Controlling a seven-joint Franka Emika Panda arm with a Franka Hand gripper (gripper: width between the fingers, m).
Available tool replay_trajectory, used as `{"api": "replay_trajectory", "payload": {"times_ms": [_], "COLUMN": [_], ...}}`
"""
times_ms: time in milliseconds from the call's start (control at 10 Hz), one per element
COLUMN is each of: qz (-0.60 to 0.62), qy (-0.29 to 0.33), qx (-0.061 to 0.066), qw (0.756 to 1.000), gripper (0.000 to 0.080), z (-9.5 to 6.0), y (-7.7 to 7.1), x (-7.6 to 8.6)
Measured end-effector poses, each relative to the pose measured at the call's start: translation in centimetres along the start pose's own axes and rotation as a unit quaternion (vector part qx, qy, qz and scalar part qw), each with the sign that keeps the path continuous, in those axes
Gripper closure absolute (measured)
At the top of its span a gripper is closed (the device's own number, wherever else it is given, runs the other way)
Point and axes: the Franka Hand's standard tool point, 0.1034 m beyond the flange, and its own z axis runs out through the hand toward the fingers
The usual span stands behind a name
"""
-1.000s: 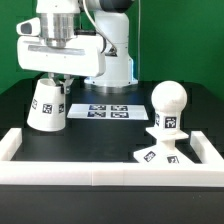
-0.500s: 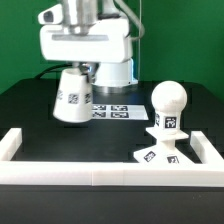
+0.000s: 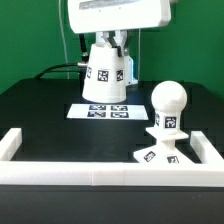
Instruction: Assemble lamp
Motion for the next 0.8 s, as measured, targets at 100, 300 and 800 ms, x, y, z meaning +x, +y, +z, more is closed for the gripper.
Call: {"api": "replay_trajectory", "payload": {"times_ms": [100, 300, 800], "qz": [0.0, 0.0, -0.001], "qy": [-0.001, -0.001, -0.01], "qx": [-0.001, -0.002, 0.026], "qw": [1.0, 1.0, 1.0], "gripper": [0.0755, 0.0755, 0.0755], "z": [0.1, 0.2, -3.9], "y": [0.1, 0.1, -6.3], "x": [0.0, 0.0, 0.5]}}
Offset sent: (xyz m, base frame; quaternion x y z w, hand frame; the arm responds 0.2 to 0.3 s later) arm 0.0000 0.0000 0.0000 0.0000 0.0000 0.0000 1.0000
